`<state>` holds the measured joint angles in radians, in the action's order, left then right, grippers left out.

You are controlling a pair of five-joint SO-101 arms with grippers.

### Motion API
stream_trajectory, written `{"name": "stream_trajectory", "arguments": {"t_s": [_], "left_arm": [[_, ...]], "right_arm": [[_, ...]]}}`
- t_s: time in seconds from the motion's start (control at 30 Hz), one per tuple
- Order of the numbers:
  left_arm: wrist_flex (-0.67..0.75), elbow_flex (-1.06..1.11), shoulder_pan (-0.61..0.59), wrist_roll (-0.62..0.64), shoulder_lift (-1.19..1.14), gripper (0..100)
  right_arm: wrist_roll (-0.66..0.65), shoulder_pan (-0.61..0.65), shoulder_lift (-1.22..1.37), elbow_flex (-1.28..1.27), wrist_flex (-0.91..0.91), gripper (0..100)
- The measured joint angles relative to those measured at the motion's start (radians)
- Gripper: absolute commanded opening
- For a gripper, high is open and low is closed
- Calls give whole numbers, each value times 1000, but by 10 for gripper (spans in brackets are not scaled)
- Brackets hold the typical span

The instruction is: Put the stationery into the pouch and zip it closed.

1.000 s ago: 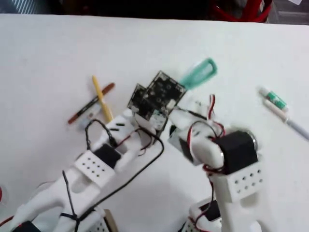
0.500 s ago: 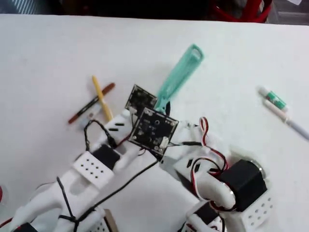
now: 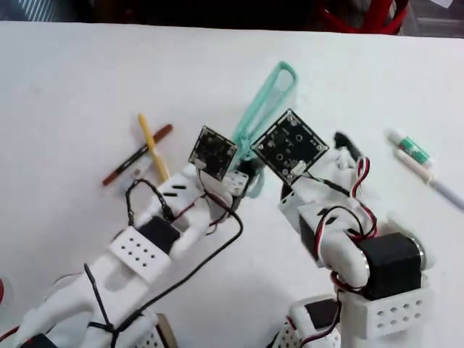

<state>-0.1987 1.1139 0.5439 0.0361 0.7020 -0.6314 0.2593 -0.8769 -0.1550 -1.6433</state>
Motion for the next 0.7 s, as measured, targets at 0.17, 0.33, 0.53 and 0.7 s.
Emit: {"name": "stream_trajectory", "arguments": {"t_s": [0.17, 0.33, 0.53, 0.7], "left_arm": [[-235, -104, -2, -89, 0, 23], [-551, -282, -35, -114, 0, 23], [-671, -331, -48, -178, 0, 23], [-683, -331, -48, -218, 0, 23]], "right_arm": [[-44, -190, -5, 107, 38, 232], [-61, -519, 75, 80, 187, 229], [-175, -779, 399, 32, 370, 227], [-347, -825, 686, 49, 470, 226]]}}
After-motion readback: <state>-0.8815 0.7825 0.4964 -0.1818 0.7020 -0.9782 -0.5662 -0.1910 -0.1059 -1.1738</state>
